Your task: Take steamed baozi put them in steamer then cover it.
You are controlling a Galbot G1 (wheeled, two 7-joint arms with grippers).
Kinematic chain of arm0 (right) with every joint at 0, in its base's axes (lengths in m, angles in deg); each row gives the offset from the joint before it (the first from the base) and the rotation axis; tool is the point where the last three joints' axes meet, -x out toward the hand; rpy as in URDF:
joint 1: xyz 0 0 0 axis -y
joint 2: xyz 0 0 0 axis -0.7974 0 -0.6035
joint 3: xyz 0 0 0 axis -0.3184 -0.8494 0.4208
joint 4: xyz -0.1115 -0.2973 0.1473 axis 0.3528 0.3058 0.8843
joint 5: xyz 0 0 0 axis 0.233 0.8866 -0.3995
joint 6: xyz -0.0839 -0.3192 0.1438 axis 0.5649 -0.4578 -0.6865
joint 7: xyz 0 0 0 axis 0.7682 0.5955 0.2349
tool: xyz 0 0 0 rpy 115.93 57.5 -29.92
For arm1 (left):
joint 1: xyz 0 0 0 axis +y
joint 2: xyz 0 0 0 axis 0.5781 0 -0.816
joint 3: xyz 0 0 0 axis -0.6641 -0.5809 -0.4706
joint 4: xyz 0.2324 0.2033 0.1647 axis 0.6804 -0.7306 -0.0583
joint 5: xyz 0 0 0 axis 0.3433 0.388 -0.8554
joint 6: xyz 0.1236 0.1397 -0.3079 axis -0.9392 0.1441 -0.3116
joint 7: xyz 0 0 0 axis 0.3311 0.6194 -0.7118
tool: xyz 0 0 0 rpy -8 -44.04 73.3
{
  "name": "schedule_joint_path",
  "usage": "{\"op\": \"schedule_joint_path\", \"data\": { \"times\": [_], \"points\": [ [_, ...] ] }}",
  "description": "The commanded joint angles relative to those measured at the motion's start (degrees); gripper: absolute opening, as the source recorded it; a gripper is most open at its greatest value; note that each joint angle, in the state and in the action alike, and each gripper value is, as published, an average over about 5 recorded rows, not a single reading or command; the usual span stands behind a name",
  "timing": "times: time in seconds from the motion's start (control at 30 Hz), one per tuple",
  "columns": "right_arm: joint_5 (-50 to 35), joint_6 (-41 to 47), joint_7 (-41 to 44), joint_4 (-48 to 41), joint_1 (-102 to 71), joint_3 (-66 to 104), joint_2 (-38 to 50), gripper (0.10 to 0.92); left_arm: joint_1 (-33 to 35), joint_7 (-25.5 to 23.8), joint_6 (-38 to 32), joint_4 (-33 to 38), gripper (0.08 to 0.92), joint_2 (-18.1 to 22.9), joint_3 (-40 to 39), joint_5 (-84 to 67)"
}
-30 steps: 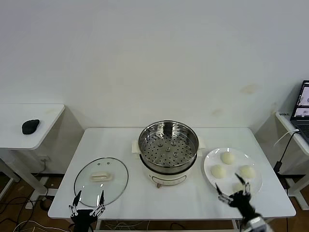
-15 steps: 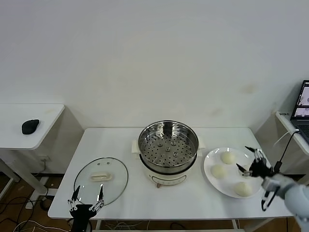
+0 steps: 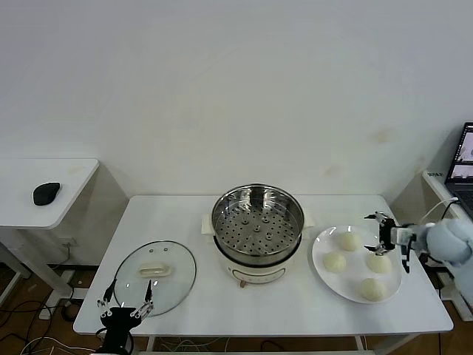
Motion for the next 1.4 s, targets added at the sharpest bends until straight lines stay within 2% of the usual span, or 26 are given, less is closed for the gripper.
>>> {"op": "schedule_joint_path", "data": {
  "times": [0.03, 0.2, 0.5, 1.0, 1.4],
  "points": [
    [-3.51, 0.27, 6.31, -9.49, 18.86, -20.52, 0.09, 0.823, -0.09, -0.02, 0.42, 0.07, 0.823, -0.25, 0.54, 0.22],
    [-3.44, -0.56, 7.38, -17.73, 23.87, -27.90, -6.79, 0.823, -0.04, -0.15, 0.41, 0.05, 0.823, -0.37, 0.92, 0.44],
    [-0.06, -1.03, 7.61, -26.70, 25.64, -28.54, -15.56, 0.823, 0.42, -0.32, 0.00, -0.31, 0.823, -0.64, 1.86, 0.49],
    [3.37, -0.36, 7.11, -30.63, 24.44, -28.26, -19.17, 0.817, -0.07, -0.55, 0.01, -0.79, 0.823, -0.85, 2.16, 0.54],
    [4.28, 0.32, 6.06, -31.15, 23.12, -27.93, -19.58, 0.697, 0.25, -0.54, -0.29, -0.83, 0.823, -0.87, 2.39, 0.59]
  ]
}}
